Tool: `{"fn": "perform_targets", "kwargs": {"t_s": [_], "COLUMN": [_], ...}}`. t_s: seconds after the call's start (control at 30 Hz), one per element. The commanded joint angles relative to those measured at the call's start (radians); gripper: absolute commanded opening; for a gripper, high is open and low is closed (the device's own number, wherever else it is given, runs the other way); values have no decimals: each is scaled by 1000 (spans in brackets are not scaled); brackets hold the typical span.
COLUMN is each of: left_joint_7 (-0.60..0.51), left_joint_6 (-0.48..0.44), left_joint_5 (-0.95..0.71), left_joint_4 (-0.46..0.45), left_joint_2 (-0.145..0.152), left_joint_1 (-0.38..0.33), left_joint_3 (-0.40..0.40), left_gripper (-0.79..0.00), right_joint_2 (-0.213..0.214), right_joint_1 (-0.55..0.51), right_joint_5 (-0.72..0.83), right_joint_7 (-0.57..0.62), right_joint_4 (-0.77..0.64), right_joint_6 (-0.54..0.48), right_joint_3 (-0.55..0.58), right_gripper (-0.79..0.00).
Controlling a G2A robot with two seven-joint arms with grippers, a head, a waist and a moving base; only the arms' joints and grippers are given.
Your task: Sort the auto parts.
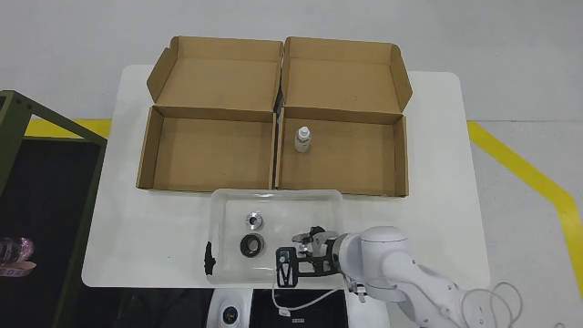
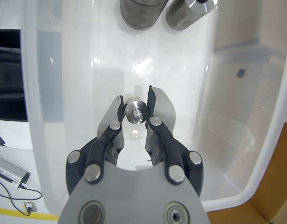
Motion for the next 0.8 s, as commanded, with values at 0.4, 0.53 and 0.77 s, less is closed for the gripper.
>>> {"fn": "perform_targets", "kwargs": {"t_s": [0.4, 0.53, 0.77], "left_joint_7": [0, 0, 0], "left_joint_6": [0, 0, 0], "left_joint_5": [0, 0, 0], "left_joint_4": [0, 0, 0], "left_joint_2": [0, 0, 0], "left_joint_1": [0, 0, 0], "left_joint_3": [0, 0, 0], "left_gripper": [0, 0, 0], "right_joint_2": [7, 12, 18], "right_joint_1": [25, 16, 5], "right_joint_5": [-134, -202, -224], "right_joint_7": [-352, -450, -549], "right_joint_4": [-101, -133, -162], "right_joint_6": [53, 99, 137], "right_joint_3": [49, 84, 144], "right_gripper": [-785, -785, -785]}}
